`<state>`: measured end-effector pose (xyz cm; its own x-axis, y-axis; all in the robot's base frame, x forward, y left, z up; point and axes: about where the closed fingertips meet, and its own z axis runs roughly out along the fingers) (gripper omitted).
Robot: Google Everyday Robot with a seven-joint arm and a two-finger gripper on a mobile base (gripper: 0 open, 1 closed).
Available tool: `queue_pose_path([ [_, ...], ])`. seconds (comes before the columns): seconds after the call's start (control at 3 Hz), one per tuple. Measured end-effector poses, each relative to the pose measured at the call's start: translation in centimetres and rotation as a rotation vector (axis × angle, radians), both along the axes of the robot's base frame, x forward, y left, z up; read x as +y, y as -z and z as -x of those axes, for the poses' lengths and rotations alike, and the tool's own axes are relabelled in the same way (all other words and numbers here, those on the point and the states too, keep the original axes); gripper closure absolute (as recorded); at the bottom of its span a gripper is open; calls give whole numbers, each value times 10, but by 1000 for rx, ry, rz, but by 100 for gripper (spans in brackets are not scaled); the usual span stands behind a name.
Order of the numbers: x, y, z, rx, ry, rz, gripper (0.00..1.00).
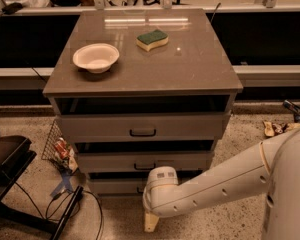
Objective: Open bottom drawer
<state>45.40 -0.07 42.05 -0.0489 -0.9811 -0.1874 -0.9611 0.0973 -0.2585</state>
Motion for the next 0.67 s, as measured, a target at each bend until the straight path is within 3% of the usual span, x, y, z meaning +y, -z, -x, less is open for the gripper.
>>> queue_pose_path([
  [0.33,0,-1,0,1,2,0,0],
  [0.67,19,19,16,21,6,-28,0],
])
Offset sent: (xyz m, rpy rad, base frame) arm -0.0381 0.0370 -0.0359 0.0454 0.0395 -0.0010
